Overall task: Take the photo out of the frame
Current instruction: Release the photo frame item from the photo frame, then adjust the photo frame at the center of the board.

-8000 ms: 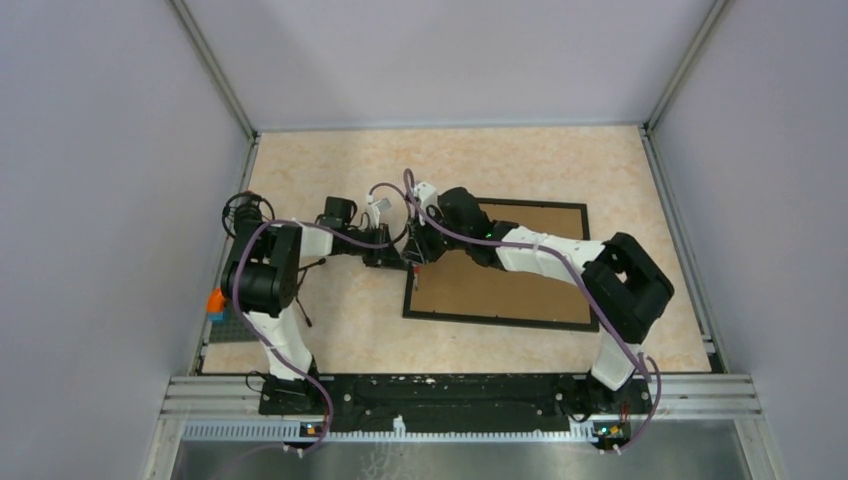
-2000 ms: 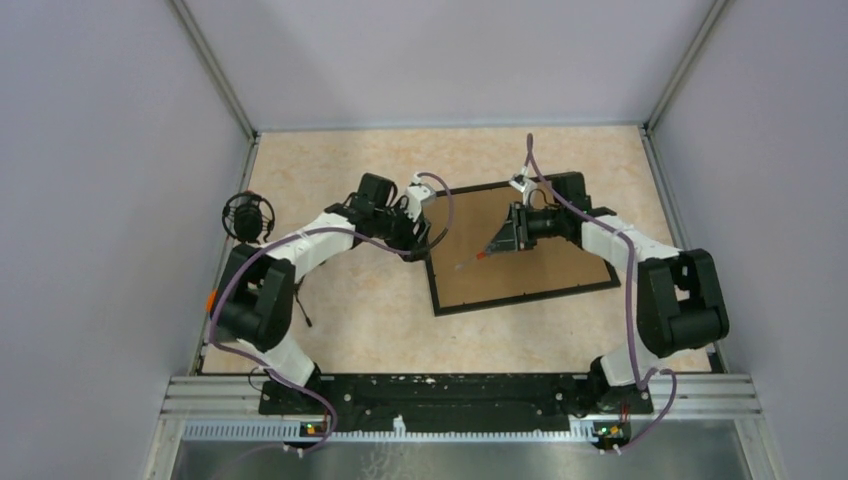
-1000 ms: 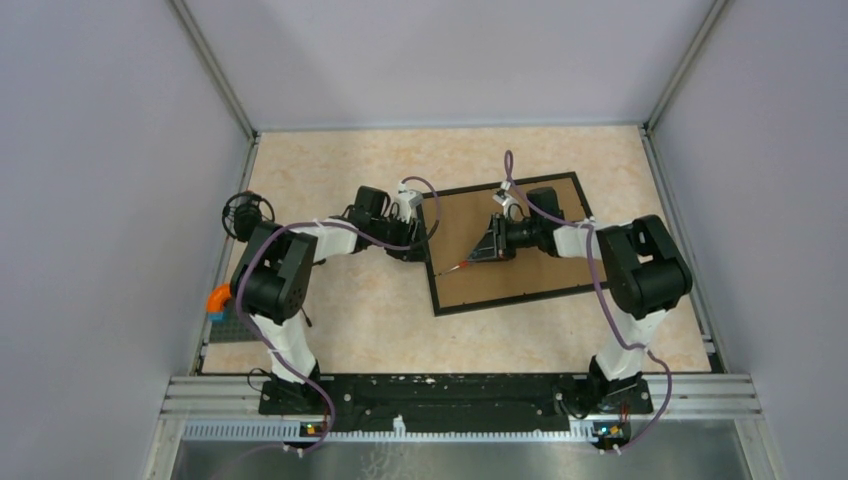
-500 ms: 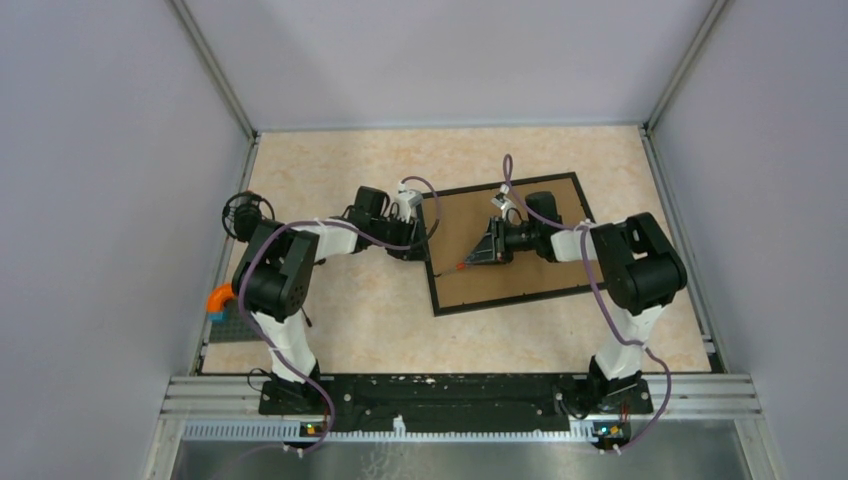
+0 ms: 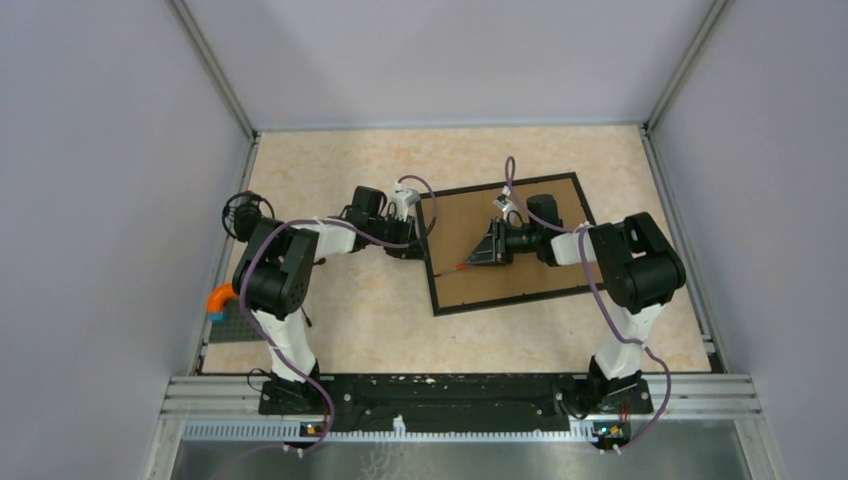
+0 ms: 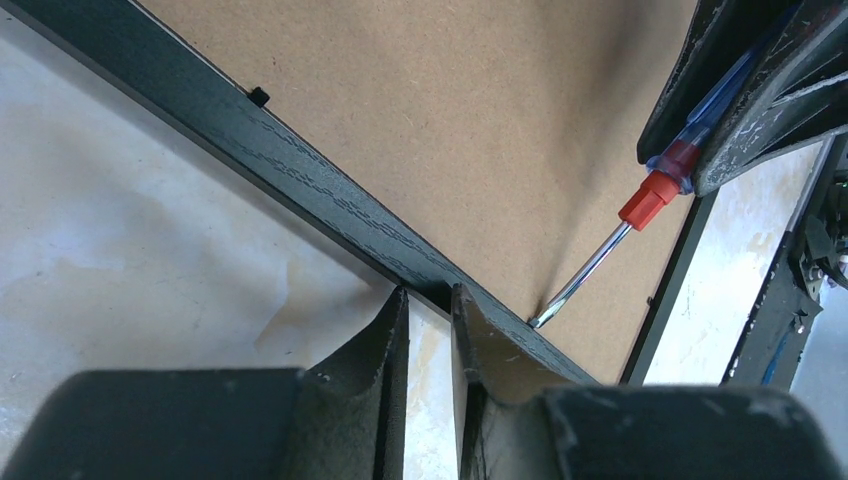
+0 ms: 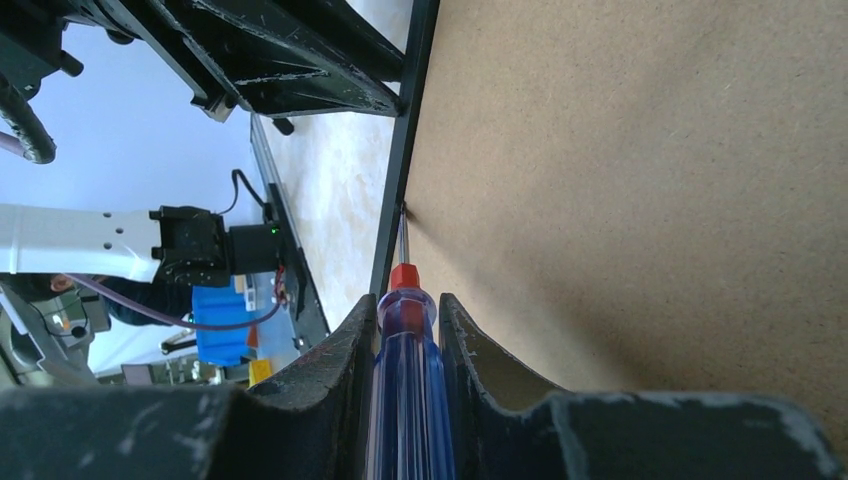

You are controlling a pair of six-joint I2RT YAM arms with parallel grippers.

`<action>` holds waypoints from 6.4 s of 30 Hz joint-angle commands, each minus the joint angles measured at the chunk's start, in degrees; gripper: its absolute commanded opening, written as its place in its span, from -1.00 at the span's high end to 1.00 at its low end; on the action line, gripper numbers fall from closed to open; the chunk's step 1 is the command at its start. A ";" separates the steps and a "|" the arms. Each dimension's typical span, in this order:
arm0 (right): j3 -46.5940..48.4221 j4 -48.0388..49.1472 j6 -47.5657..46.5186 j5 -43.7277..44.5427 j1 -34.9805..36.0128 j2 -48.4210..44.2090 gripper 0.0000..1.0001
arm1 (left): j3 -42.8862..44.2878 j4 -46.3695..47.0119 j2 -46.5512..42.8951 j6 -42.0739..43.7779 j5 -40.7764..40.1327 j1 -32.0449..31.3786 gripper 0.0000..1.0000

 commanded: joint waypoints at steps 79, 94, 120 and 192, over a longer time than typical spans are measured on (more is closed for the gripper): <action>12.95 -28.92 -12.38 19.84 11.36 -8.61 1.00 | 27.05 -21.76 16.87 6.11 -28.37 -0.06 0.72; 16.25 -33.88 -10.91 19.22 15.57 -10.85 1.00 | 25.53 -20.57 17.69 0.94 -27.74 2.51 0.94; 16.24 -55.17 -45.91 25.30 -37.25 -22.97 1.00 | 20.56 -22.38 4.82 14.33 -28.43 -4.42 -0.70; 4.72 -10.29 -9.02 17.00 12.49 -13.43 1.00 | -17.66 7.39 -13.62 -20.73 2.23 9.95 -0.24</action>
